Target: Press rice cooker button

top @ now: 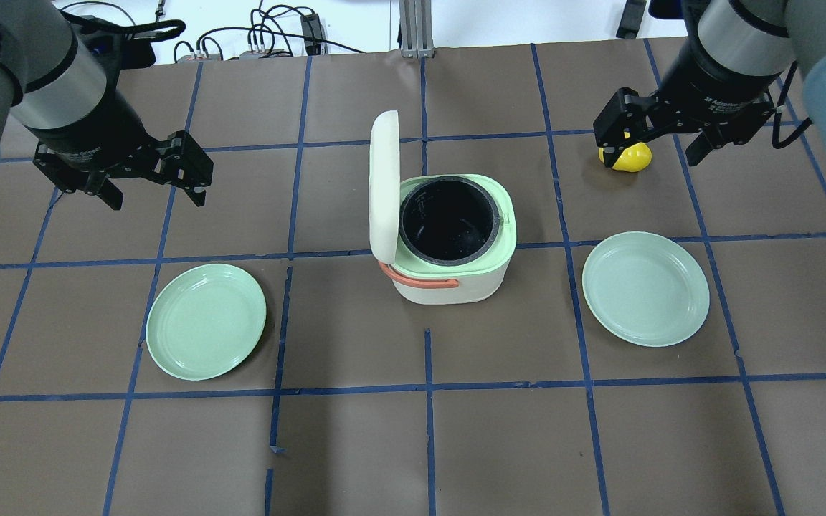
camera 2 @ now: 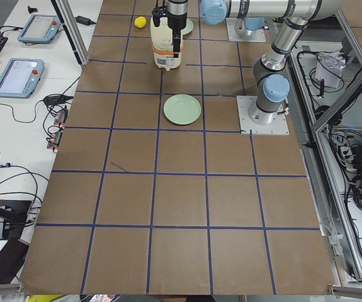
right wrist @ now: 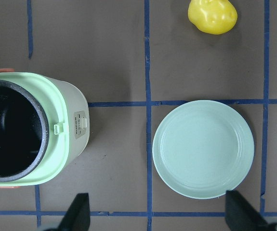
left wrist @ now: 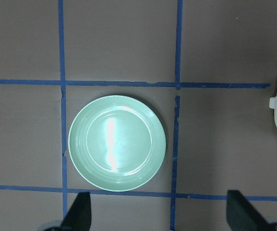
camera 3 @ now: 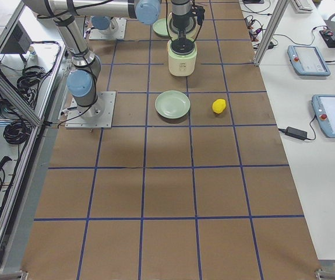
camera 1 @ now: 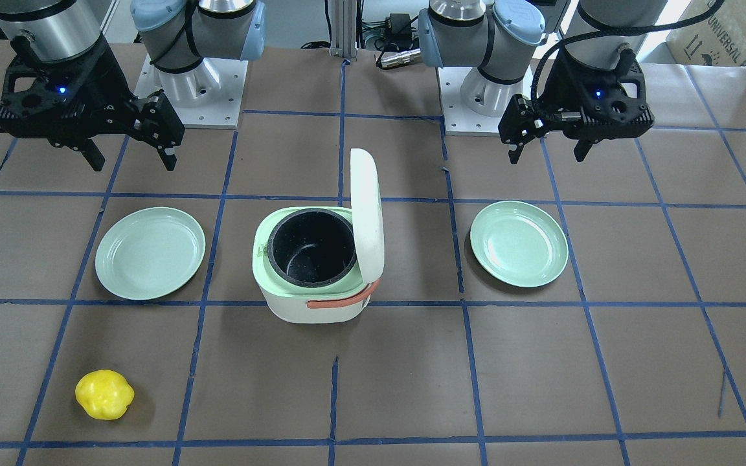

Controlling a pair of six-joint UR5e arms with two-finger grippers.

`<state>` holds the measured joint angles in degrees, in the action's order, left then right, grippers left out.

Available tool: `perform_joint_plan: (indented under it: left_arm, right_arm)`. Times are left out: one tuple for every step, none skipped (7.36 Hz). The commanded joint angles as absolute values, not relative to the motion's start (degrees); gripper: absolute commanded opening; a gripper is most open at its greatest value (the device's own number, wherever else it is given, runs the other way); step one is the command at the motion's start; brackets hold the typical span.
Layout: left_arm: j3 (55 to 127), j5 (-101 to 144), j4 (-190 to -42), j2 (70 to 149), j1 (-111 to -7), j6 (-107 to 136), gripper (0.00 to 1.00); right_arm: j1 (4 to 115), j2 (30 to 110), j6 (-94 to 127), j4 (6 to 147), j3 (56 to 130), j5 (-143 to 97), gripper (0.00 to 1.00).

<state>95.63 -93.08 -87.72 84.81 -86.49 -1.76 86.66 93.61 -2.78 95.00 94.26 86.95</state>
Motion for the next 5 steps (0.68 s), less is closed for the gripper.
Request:
perform_joint_plan:
  left_arm:
    - [95.62, -93.08, -87.71, 84.81, -86.48, -1.76, 1.0]
    - [95.62, -93.08, -87.71, 84.81, -86.48, -1.76, 1.0]
    - [95.62, -93.08, -87.71, 84.81, -86.48, -1.76, 1.0]
    - [95.62, -93.08, -87.71, 84.81, -86.48, -1.76, 1.0]
    - [95.62, -93.08, -87.71, 84.81, -86.48, -1.76, 1.0]
  right_arm:
    - [86.66, 93.6, -2.81, 94.75, 94.31, 86.92, 1.0]
    - [86.66, 93.6, -2.81, 94.75, 94.31, 86.84, 1.0]
    - [86.66, 93.6, -2.81, 94.57, 94.39, 86.84, 1.0]
    - [86.66, 93.6, -2.81, 94.48, 94.39, 86.84, 1.0]
    - [86.66, 93.6, -2.81, 94.13, 94.39, 86.84, 1.0]
